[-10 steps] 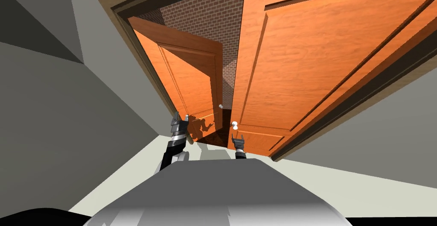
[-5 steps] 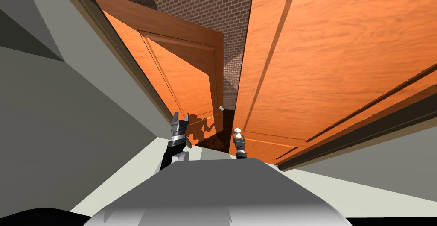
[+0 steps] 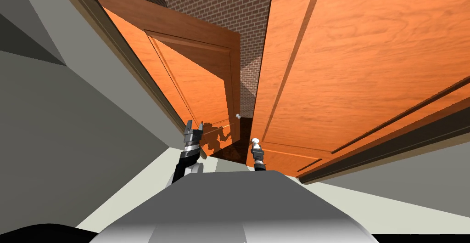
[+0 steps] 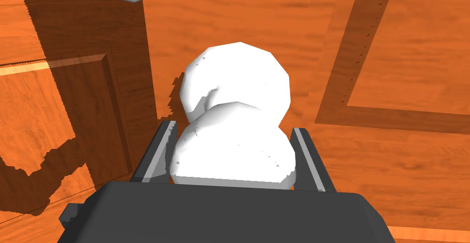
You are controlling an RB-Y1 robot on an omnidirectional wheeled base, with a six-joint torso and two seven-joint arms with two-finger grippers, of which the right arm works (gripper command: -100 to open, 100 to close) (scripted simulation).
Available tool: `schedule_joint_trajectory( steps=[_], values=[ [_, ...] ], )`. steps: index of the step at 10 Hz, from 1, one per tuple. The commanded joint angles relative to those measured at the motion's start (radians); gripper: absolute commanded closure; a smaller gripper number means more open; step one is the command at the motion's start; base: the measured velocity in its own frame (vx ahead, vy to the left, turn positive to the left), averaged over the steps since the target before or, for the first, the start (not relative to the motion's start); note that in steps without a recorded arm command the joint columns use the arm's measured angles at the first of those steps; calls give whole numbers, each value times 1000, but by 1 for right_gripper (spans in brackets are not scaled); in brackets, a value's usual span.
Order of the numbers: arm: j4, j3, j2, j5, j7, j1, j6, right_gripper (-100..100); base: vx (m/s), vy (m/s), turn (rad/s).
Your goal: Push the door open
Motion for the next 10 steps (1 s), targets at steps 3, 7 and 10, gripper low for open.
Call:
schedule_joint_trajectory(
  steps=[3, 7, 10],
  values=[
    [13, -28, 5, -14, 10, -11, -12, 100, 32, -13, 34],
    [37, -78, 16, -39, 29, -31, -35, 100, 132, -44, 68],
    [52, -110, 24, -55, 41, -44, -49, 100, 112, -49, 53]
  ],
)
